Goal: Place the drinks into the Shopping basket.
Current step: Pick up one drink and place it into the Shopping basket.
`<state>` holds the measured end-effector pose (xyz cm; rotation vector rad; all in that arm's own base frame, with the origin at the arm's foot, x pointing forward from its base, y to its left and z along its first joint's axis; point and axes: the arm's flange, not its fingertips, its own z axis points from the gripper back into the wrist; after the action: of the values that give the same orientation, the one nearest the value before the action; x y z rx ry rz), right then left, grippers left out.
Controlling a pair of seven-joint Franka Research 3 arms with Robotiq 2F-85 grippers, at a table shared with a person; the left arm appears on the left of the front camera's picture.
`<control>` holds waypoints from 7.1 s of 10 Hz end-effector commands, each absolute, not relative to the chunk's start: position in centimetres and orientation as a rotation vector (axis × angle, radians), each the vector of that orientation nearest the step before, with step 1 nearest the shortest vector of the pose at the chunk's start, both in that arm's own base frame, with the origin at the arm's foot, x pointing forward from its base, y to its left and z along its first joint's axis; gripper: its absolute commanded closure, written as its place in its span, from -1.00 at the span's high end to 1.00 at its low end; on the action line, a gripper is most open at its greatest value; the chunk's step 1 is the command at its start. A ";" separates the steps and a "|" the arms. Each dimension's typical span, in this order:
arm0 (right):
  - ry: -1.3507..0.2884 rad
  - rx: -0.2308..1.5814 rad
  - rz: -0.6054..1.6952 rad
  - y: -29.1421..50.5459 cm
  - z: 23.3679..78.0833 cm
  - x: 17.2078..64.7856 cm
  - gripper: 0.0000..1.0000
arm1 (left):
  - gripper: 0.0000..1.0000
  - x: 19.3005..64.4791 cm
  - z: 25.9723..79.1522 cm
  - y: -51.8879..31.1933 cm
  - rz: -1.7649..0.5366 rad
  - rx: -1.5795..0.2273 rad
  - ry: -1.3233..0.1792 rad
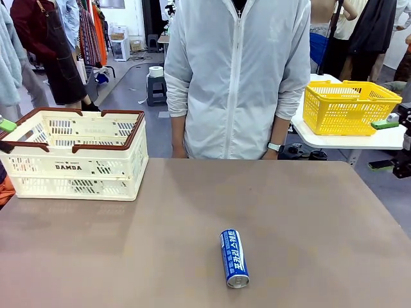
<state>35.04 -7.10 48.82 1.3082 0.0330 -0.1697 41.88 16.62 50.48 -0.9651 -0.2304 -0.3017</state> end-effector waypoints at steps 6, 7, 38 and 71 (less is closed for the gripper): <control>0.045 1.300 -0.171 -7.2 49.1 34.9 1.00 | 1.00 41.7 50.6 16.6 -0.289 -0.968 -0.229; 0.045 1.300 -0.171 -7.2 49.1 34.9 1.00 | 1.00 41.7 50.6 16.6 -0.289 -0.968 -0.229; 0.045 1.300 -0.171 -7.2 49.1 34.9 1.00 | 1.00 32.9 53.4 -23.3 -0.456 -0.571 0.006; 0.045 1.300 -0.171 -7.2 49.1 34.9 1.00 | -1.00 28.1 53.2 -38.6 -0.481 -0.217 -0.177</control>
<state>35.05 -7.10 48.84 1.3075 0.0333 -0.1695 28.91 -43.77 47.64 -0.2226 -0.1770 -0.4008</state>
